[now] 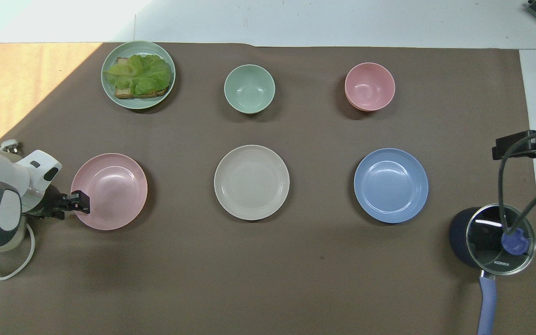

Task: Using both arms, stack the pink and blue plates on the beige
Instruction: 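Reach the left gripper to the pink plate rim and grasp it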

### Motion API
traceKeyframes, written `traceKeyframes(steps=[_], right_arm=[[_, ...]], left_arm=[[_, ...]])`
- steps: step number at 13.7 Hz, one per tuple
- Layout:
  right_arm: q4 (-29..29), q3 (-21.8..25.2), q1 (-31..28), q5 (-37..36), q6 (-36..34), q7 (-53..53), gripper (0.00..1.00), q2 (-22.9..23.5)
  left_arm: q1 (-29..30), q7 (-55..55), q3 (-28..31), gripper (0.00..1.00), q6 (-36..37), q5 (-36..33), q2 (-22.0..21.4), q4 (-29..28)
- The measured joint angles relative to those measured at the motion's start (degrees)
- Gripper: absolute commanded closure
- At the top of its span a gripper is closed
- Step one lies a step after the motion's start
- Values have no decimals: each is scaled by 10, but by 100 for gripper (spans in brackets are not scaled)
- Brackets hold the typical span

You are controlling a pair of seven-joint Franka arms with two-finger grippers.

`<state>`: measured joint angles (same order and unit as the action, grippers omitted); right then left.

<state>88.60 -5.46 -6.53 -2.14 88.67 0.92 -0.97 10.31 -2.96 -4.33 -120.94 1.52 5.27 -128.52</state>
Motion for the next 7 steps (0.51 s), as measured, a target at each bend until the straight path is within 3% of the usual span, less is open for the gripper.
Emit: traceKeyframes(steps=[4, 7], right_arm=[[16, 0, -1, 0, 19, 0, 0, 0], [45, 0, -1, 0, 54, 0, 0, 0]], left_arm=[[0, 0, 0, 100, 4, 0, -1, 1], [0, 0, 0, 100, 50, 1, -4, 22]])
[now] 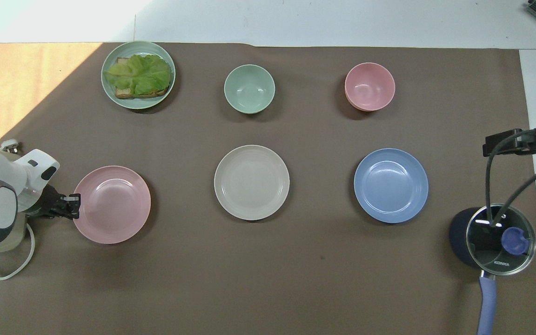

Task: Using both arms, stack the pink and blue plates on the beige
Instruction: 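Reach the left gripper to the pink plate rim and grasp it, then slide the pink plate onto the beige plate while the right gripper grasps the blue plate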

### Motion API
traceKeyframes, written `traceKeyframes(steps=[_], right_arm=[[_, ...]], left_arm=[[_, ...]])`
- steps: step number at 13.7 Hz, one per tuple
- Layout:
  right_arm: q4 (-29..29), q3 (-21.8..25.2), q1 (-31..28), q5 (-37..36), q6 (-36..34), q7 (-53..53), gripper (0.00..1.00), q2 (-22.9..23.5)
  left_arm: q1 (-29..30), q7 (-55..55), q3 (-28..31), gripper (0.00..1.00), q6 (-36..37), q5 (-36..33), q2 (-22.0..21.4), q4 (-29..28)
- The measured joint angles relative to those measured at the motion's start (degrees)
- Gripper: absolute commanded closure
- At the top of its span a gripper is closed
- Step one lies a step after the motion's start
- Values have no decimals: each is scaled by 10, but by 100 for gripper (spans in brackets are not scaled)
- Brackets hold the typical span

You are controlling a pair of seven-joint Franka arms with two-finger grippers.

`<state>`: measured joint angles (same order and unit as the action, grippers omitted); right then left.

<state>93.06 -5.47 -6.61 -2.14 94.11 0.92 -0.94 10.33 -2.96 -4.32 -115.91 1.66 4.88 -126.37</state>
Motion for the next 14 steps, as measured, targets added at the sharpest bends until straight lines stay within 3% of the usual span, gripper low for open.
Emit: traceKeyframes(steps=[5, 8, 14], right_arm=[[49, 0, 1, 0, 46, 0, 0, 0], [79, 0, 2, 0, 79, 0, 0, 1], [175, 0, 2, 2, 195, 0, 0, 4]], left_arm=[[15, 2, 1, 100, 134, 19, -2, 97], [10, -23, -8, 100, 160, 73, -2, 132], [-155, -229, -26, 100, 115, 102, -1, 135]])
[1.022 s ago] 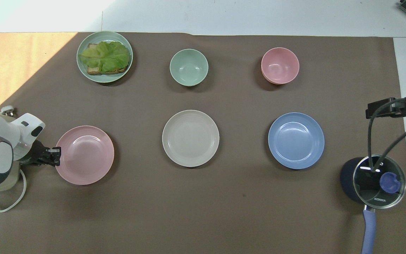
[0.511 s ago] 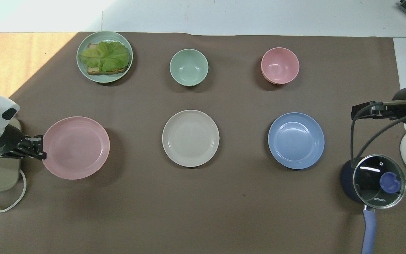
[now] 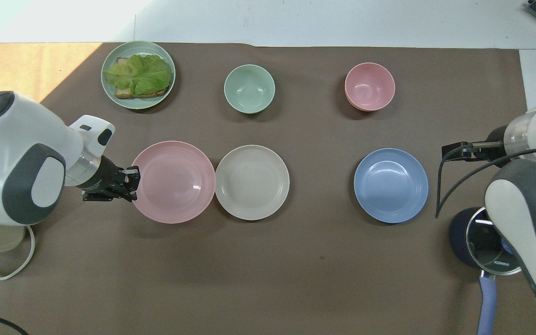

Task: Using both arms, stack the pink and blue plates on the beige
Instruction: 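Slide the pink plate onto the beige plate while the right gripper grasps the blue plate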

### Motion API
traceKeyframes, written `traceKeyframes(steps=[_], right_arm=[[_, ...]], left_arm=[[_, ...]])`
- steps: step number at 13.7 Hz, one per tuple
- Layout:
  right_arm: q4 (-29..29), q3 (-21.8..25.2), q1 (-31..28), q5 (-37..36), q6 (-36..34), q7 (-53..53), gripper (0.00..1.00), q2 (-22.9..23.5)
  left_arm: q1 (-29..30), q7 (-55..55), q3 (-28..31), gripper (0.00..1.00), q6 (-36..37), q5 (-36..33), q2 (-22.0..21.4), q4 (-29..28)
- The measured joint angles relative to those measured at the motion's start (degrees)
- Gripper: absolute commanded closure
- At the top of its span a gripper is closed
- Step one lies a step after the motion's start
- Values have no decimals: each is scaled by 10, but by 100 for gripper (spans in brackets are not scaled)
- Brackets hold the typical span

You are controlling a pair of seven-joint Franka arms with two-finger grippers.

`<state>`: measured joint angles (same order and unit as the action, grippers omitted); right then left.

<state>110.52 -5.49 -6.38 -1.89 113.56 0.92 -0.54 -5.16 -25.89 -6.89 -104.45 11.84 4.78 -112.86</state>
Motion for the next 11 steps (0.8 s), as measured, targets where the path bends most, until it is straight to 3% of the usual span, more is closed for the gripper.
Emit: traceKeyframes(steps=[3, 7, 8, 9, 11], right_arm=[[56, 0, -1, 3, 73, 0, 0, 12], [119, 0, -5, 15, 155, -3, 0, 27], [132, 0, -8, 16, 175, -4, 0, 32], [144, 1, -9, 16, 192, -4, 0, 37], [160, 1, -9, 16, 206, -4, 0, 45]], left_arm=[[-69, -39, 0, 100, -38, 10, 4, -4], [-151, -80, -1, 100, -142, 11, 35, -24], [-162, -82, -1, 84, -157, 11, 43, -24], [-169, -83, 0, 1, -165, 11, 49, -24], [-170, -83, 1, 0, -173, 11, 51, -24]])
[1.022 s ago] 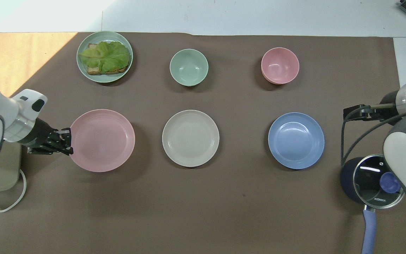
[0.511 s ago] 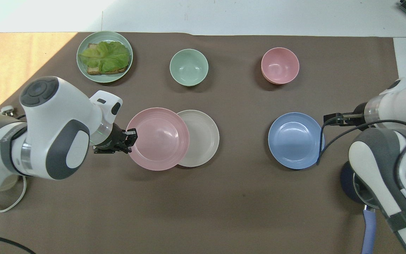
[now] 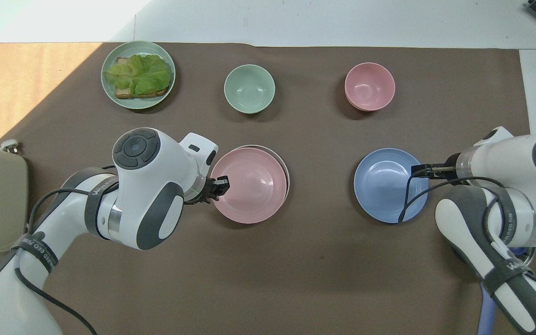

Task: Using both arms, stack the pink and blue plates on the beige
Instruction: 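Slide the pink plate onto the beige plate while the right gripper grasps the blue plate, then release the pink plate and withdraw the left gripper toward rest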

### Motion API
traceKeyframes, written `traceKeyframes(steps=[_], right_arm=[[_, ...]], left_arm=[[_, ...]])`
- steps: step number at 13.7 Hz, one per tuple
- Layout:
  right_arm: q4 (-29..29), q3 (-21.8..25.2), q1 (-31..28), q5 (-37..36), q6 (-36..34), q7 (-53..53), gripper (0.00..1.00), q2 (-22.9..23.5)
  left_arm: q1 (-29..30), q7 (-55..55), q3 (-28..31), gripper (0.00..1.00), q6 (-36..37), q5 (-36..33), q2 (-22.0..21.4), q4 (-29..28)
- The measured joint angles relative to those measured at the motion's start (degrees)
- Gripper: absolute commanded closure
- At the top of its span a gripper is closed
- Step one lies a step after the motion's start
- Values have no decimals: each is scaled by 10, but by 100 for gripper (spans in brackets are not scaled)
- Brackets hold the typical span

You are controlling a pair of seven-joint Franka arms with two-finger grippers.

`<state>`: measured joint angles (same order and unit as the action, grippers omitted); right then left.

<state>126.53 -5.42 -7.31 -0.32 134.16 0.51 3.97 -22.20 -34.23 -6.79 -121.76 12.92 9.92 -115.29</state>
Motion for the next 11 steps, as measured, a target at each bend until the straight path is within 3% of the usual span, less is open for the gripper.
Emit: traceKeyframes(steps=[1, 5, 8, 11], right_arm=[[5, 0, 0, 0, 6, 0, 7, 4], [39, 0, -9, 1, 59, 0, 15, 19], [48, 0, -18, 35, 70, -13, 25, 31], [48, 0, -18, 97, 72, -57, 60, 41]], left_arm=[[0, 0, 2, 0, 0, 0, 0, 0], [11, 2, 14, 0, 8, -9, -2, 4], [58, 28, 19, 0, 53, -64, -11, 34], [99, 82, 22, 0, 96, -119, -21, 60]])
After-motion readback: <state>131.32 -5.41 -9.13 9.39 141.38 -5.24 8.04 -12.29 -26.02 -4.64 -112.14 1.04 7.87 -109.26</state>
